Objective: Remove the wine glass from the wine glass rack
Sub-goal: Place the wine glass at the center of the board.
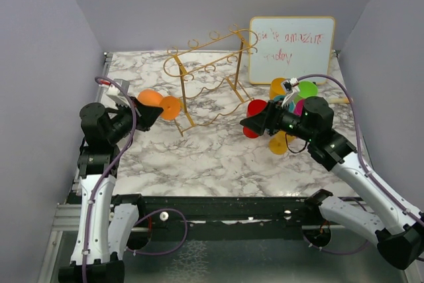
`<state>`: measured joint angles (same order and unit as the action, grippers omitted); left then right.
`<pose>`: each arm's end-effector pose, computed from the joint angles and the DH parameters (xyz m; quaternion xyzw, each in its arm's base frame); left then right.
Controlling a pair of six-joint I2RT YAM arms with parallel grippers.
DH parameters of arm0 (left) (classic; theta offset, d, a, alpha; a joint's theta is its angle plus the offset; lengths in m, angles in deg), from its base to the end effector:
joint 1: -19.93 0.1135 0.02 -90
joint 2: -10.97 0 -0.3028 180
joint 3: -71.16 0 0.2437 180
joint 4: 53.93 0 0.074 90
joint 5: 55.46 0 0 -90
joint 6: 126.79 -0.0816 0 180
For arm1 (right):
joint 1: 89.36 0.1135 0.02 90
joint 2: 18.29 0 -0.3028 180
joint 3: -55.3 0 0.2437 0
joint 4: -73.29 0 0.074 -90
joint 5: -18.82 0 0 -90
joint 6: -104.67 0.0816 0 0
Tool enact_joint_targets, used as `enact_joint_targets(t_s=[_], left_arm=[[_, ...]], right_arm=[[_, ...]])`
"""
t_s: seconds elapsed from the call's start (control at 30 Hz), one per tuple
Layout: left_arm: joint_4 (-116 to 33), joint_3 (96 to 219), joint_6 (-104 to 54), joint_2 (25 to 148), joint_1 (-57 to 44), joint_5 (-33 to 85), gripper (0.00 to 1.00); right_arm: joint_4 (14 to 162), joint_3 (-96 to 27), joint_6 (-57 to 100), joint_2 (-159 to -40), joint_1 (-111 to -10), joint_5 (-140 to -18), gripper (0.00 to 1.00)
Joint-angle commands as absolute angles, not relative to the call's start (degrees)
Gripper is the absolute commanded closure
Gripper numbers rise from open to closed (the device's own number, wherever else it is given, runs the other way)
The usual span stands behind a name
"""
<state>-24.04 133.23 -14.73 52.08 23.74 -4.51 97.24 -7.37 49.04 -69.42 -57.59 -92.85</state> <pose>0.1582 -0.0410 0.3784 0.0514 0.7468 -0.3479 0.5645 0.1670 0.1389 0.3658 -0.1004 0.7680 0.4586 0.4357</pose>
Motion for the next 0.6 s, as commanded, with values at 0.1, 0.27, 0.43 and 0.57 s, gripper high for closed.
enact_joint_targets(t_s=[0.1,0.27,0.43,0.57], left_arm=[[-20.4,131.1,-12.4,47.5,20.4,-9.7,1.00],[-19.2,129.0,-11.5,46.2,17.5,-11.1,1.00],[-18.3,128.1,-11.4,47.2,14.5,-12.9,1.00],[-18.2,127.6,-11.6,49.2,9.5,-11.4,1.00]], right_arm=[[93.2,-8.1,48.3,-71.7,-57.5,-96.7,0.33],[91.6,-8.3,49.2,-73.0,-57.5,-98.1,0.33],[90.5,-8.8,49.9,-74.5,-57.5,-99.6,0.33],[90.0,-9.3,50.4,-76.5,-57.5,-101.8,0.33]])
